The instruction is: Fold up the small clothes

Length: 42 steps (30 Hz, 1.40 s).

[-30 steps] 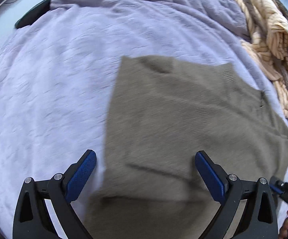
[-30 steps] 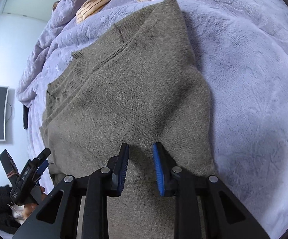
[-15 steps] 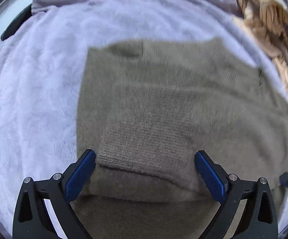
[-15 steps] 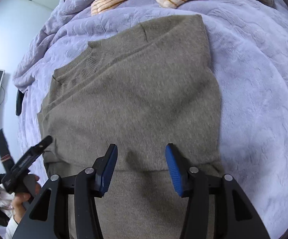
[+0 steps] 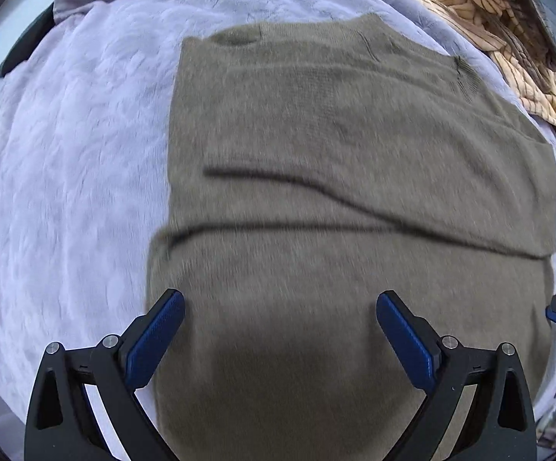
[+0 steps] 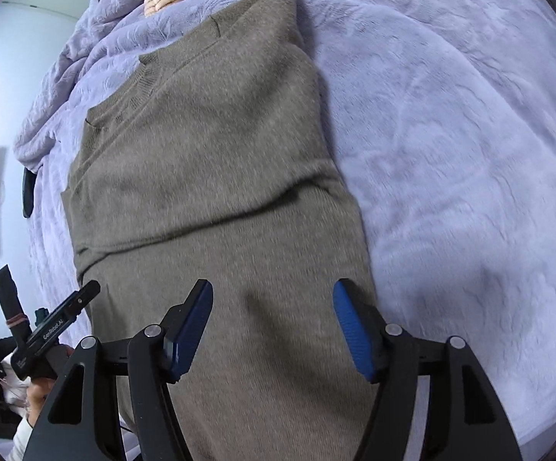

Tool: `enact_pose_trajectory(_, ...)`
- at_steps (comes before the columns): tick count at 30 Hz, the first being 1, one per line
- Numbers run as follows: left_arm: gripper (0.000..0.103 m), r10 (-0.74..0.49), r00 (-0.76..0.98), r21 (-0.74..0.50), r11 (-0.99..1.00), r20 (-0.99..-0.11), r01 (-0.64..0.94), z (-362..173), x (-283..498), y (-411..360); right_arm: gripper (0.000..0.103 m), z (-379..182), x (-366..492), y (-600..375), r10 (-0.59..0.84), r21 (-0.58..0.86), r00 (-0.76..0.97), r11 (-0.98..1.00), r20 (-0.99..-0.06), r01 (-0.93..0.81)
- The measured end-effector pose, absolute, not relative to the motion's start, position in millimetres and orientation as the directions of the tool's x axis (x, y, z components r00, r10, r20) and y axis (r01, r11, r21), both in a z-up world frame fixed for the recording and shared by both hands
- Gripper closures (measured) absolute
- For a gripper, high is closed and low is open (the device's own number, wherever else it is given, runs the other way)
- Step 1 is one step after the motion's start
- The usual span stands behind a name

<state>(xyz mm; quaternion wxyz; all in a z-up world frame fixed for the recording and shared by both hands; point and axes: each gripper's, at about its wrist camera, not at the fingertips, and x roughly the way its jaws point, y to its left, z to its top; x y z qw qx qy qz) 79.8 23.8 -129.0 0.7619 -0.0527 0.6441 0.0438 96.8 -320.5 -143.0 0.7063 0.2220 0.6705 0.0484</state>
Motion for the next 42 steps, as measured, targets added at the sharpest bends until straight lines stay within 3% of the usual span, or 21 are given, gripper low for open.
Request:
enact_pose_trajectory(17, 0.002, -0.065, 0.120, -0.075, 0.994, -0.991, -0.081, -89, 11, -33, 0.029, -120, 56, -296, 0.368, 0.373, 0.059, 0.906, -0.928, 0.201)
enact_pose_trajectory(25, 0.002, -0.012, 0.105, -0.022, 0.995, -0.994, -0.095, -78, -13, -29, 0.028, -119, 39, -293, 0.382, 0.380, 0.026, 0.906, -0.924, 0.185)
enact_pose_trajectory(42, 0.002, -0.044, 0.119, -0.053, 0.996, -0.992, -0.070, -67, -61, -4, 0.025, -100, -8, -268, 0.391, 0.391, 0.037, 0.901, -0.920, 0.189)
